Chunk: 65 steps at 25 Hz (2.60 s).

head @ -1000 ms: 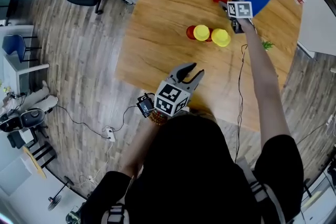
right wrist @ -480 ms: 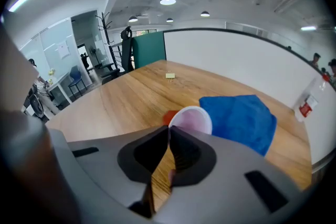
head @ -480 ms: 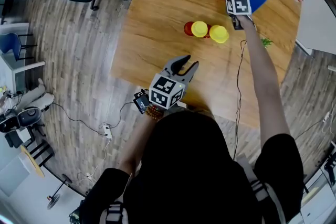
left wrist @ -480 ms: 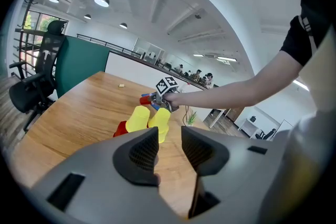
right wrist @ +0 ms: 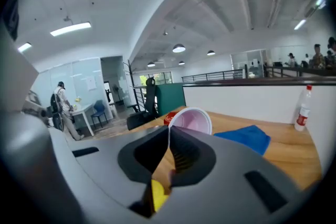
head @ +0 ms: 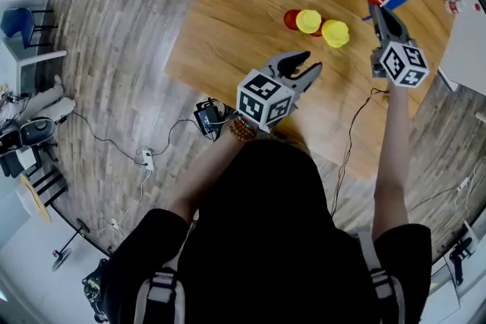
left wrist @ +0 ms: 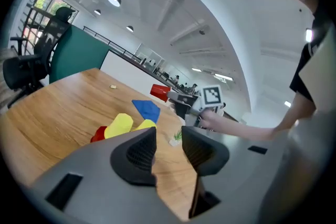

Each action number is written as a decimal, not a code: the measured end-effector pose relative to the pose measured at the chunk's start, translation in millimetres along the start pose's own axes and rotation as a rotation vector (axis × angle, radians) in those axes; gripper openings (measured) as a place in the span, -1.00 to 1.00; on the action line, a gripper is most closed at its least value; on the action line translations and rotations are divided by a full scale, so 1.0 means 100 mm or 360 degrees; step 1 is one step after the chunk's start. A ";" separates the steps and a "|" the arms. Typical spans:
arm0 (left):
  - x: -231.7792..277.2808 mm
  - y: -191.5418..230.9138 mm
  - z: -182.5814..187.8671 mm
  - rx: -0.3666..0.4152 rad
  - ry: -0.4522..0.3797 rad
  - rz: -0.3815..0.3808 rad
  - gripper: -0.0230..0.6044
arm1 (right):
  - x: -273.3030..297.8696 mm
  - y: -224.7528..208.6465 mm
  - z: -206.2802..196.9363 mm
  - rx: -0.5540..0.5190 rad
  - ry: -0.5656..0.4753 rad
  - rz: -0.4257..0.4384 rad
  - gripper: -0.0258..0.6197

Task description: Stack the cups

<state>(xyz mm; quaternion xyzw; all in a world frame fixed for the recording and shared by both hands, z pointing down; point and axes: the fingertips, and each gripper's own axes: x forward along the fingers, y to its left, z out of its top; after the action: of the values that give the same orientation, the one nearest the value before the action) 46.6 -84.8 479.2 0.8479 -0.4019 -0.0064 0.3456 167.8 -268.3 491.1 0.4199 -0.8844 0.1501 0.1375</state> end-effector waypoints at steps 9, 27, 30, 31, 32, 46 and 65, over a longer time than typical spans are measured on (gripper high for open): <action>-0.01 0.06 0.25 -0.0637 -0.0223 -0.0306 -0.03 | -1.04 1.41 -0.44 0.0148 -0.0200 0.0250 -0.86; -0.08 0.31 0.33 -0.0684 -0.0283 -0.0208 -0.13 | -1.08 2.04 -0.76 -0.0005 -0.0088 0.0268 -0.60; -0.05 0.44 0.58 -0.0200 -0.0245 0.0013 -0.14 | -1.10 1.97 -0.87 0.0024 -0.0034 0.0190 -0.65; -0.02 0.48 0.66 -0.0014 -0.0219 0.0082 -0.14 | -1.11 1.94 -0.88 0.0026 -0.0022 0.0171 -0.66; 0.03 0.49 0.74 0.0177 -0.0190 0.0139 -0.14 | -1.12 1.92 -0.88 0.0025 -0.0012 0.0154 -0.66; 0.75 0.54 0.64 0.1042 0.0125 0.0264 -0.14 | -1.27 1.64 -0.97 0.0114 -0.0022 -0.0044 -0.73; 0.98 0.53 0.33 0.1164 0.0197 0.0166 -0.05 | -1.28 1.66 -1.03 0.0147 -0.0003 -0.0074 -0.77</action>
<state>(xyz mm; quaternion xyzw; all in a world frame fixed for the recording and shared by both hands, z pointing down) 67.6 -193.6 511.6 0.8925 -0.3987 0.2064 0.0436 127.6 -38.8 513.6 0.4464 -0.8667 0.1870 0.1205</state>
